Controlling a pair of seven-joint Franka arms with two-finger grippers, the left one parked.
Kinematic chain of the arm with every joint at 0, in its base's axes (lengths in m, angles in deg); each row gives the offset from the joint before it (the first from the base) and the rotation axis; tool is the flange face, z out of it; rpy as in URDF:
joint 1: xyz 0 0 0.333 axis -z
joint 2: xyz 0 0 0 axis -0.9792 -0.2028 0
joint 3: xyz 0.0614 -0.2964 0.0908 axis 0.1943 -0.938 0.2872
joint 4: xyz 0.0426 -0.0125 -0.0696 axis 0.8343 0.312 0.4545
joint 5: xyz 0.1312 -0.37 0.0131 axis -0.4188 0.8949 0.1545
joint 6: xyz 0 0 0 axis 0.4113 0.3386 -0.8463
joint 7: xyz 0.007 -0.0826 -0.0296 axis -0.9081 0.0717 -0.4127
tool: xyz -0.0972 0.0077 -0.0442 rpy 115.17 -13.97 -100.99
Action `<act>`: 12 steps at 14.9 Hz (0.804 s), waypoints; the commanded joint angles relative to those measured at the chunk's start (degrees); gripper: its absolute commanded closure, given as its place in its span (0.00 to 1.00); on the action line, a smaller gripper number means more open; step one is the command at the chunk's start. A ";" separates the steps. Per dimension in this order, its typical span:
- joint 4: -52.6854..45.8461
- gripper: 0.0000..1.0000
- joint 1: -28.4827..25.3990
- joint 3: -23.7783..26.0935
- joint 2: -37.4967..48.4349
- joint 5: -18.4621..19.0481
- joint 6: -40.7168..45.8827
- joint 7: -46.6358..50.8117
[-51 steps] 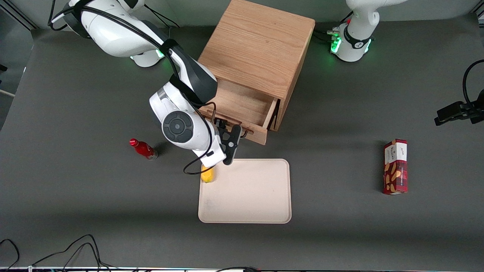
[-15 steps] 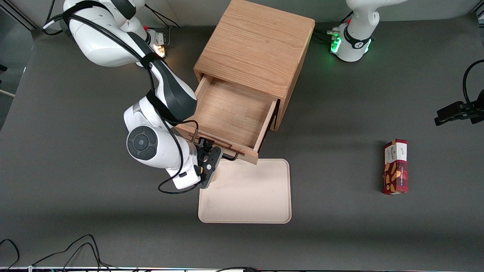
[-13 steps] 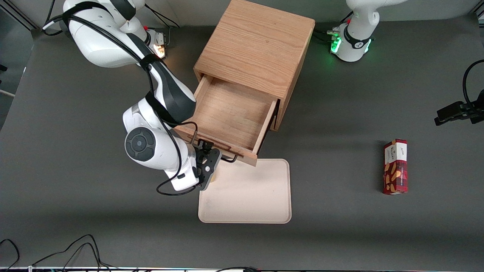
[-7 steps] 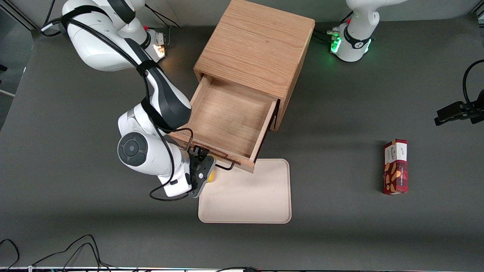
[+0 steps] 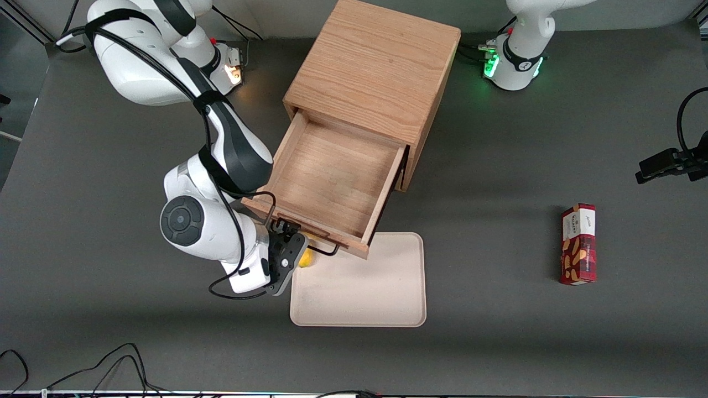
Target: Open upper drawer
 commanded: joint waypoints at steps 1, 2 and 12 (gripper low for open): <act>-2.86 0.00 -0.24 -0.06 -1.11 0.35 0.84 0.81; -2.86 0.00 -0.24 -0.15 -0.76 0.35 1.10 0.81; -1.82 0.00 1.69 0.03 11.08 0.52 14.63 1.43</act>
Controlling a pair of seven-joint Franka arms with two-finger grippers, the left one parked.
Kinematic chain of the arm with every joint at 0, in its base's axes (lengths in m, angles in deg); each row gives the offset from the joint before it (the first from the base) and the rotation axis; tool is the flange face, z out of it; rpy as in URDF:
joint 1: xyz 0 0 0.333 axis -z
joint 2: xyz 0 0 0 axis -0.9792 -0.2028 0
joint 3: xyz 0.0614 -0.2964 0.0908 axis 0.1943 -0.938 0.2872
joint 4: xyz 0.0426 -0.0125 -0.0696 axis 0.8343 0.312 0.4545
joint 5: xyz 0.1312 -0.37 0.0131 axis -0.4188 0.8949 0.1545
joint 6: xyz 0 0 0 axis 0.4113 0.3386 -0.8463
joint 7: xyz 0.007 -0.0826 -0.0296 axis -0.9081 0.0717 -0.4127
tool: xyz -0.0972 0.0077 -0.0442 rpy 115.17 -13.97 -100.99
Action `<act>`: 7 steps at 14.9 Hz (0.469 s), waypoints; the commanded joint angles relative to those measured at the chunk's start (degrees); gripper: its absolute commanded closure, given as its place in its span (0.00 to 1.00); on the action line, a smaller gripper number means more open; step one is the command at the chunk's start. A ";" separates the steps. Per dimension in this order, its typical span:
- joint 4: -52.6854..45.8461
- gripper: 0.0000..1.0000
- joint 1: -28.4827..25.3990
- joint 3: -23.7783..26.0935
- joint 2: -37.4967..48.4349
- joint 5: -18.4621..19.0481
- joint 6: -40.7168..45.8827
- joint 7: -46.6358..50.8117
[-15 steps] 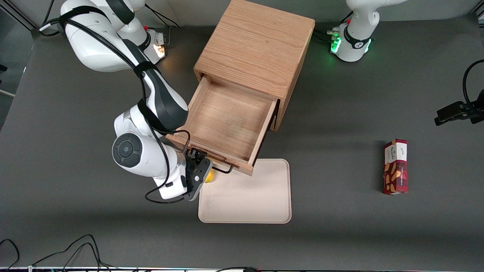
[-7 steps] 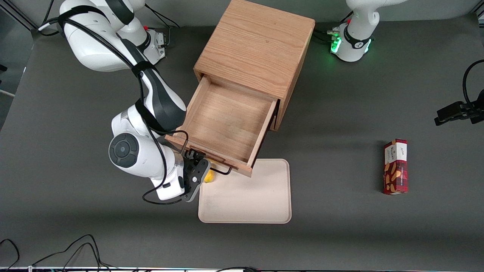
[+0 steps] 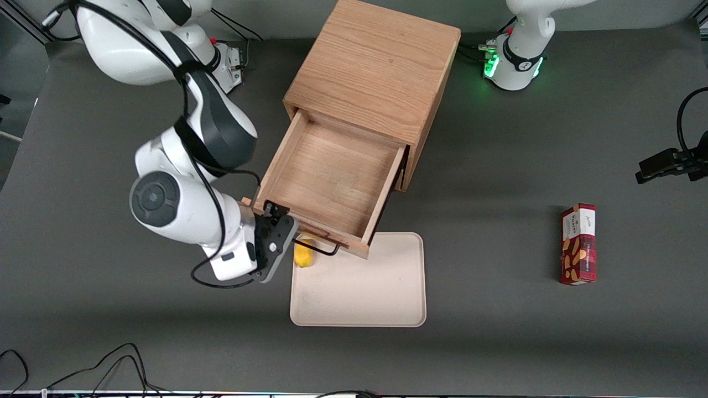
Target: Open upper drawer
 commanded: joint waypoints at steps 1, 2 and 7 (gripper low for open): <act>4.61 0.00 2.23 0.14 8.09 0.52 5.27 0.81; 9.07 0.00 3.37 0.14 12.30 0.43 6.25 0.81; 31.42 0.00 9.35 0.76 32.08 0.17 4.50 0.72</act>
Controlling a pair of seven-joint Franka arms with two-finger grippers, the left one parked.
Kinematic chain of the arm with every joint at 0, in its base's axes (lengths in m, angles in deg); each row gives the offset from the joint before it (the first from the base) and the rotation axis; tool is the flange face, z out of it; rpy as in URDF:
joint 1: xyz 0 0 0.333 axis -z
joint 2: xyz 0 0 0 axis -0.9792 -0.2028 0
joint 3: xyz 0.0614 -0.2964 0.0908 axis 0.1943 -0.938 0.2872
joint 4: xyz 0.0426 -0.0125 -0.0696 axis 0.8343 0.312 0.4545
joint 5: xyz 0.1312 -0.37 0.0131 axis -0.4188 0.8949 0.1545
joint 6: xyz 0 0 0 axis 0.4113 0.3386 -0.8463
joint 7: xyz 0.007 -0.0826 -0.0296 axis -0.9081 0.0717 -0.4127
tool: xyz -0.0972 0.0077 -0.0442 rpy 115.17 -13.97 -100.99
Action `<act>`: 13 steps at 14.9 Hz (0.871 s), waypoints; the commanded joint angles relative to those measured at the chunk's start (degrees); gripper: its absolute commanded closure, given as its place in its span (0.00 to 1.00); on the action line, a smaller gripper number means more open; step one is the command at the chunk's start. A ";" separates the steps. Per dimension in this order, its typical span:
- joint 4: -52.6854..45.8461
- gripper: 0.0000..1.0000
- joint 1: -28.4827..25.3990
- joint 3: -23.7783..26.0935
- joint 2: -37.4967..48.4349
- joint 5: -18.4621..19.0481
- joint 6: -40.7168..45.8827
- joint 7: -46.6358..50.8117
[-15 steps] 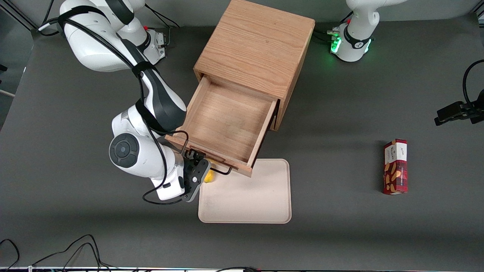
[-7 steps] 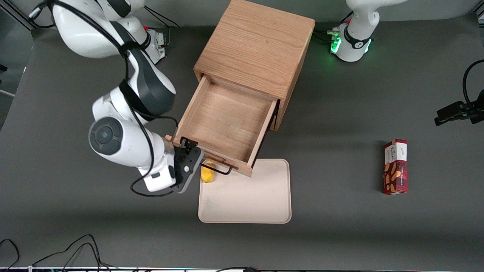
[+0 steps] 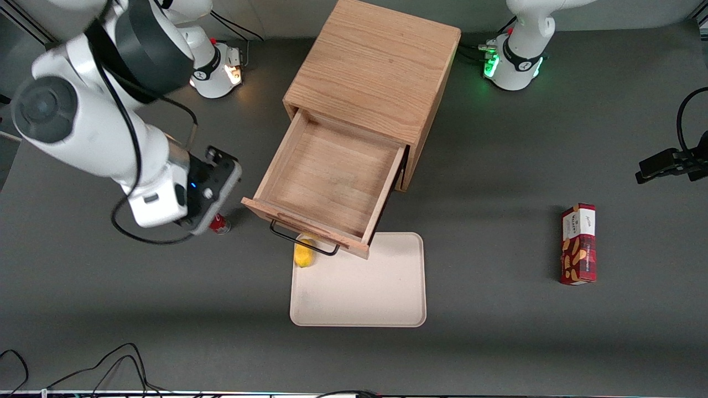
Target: Open upper drawer
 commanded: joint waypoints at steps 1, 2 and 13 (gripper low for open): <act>16.31 0.00 4.60 0.59 13.79 0.17 -1.87 0.64; 18.51 0.00 6.87 0.67 15.73 0.08 -1.43 0.72; 22.41 0.00 23.76 -0.38 21.02 -1.32 2.00 27.70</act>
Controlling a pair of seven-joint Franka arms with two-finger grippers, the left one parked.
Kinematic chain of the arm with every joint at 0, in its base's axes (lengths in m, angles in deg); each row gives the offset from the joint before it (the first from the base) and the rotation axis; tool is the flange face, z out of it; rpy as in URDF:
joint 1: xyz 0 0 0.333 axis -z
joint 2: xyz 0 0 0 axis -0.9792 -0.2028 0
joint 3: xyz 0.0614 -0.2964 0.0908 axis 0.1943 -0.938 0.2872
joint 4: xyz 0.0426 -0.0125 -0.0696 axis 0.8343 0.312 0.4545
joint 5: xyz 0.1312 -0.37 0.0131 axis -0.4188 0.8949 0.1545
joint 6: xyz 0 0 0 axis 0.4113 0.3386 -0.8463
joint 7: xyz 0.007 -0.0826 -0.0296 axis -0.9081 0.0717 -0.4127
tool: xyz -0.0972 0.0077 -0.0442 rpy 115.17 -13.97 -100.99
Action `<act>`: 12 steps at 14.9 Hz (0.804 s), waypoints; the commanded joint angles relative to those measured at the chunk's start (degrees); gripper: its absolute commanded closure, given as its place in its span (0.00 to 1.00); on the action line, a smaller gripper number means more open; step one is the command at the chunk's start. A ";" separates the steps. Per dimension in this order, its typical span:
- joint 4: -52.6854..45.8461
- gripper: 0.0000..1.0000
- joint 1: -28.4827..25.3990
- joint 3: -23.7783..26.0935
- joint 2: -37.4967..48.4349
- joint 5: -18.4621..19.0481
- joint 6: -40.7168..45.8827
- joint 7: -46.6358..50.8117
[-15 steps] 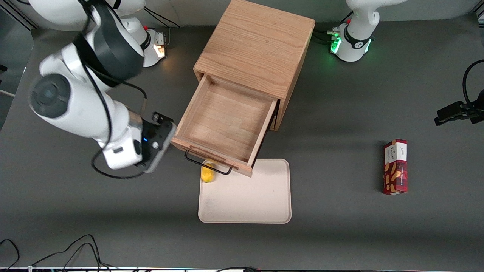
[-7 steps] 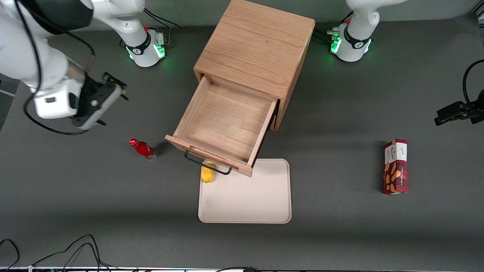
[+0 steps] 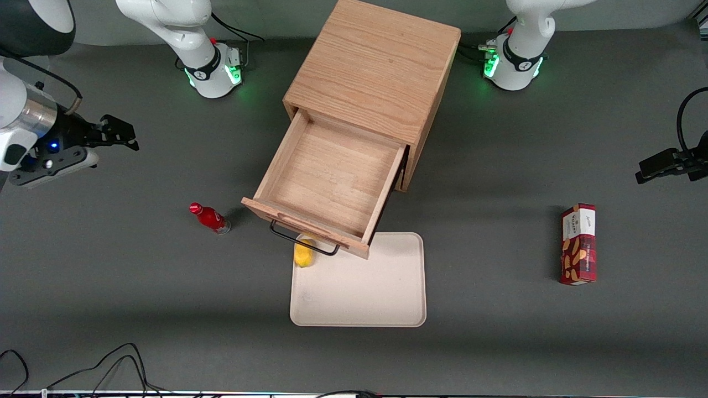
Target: Open upper drawer
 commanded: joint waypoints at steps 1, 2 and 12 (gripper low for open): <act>-2.17 0.00 2.91 -0.14 0.95 -0.94 1.15 5.45; -2.18 0.00 3.00 -0.14 1.39 -0.94 1.07 7.73; -2.70 0.00 -13.70 -14.91 0.60 3.45 -0.61 11.80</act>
